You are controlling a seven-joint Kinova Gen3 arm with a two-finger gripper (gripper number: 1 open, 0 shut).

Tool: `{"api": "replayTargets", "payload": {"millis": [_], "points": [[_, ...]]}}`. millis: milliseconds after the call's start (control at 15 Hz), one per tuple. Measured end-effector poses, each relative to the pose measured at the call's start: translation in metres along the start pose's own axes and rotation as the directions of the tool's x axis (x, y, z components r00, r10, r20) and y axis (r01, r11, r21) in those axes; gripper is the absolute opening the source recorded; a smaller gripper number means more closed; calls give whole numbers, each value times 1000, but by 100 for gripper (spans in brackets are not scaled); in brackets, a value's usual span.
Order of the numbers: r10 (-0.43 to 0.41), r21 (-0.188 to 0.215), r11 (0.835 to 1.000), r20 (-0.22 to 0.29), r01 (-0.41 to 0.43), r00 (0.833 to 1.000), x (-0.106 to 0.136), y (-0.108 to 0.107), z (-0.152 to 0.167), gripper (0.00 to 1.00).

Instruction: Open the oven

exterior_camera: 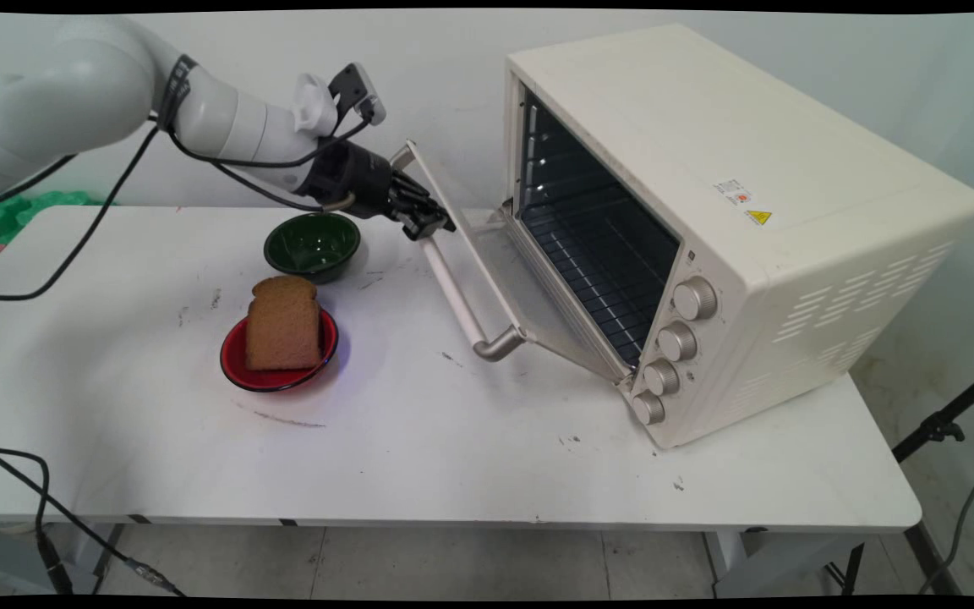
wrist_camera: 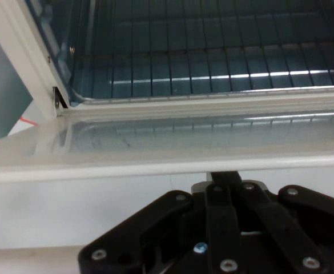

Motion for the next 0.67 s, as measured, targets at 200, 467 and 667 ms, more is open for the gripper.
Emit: {"api": "replayTargets", "payload": {"millis": [200,467,667], "points": [[-10,-1,1000,3,10,1000,-11,-1,6,0],[-22,-5,1000,6,22,1000,-25,-3,15,0],[-29,-9,1000,5,29,1000,-33,-4,23,0]]}}
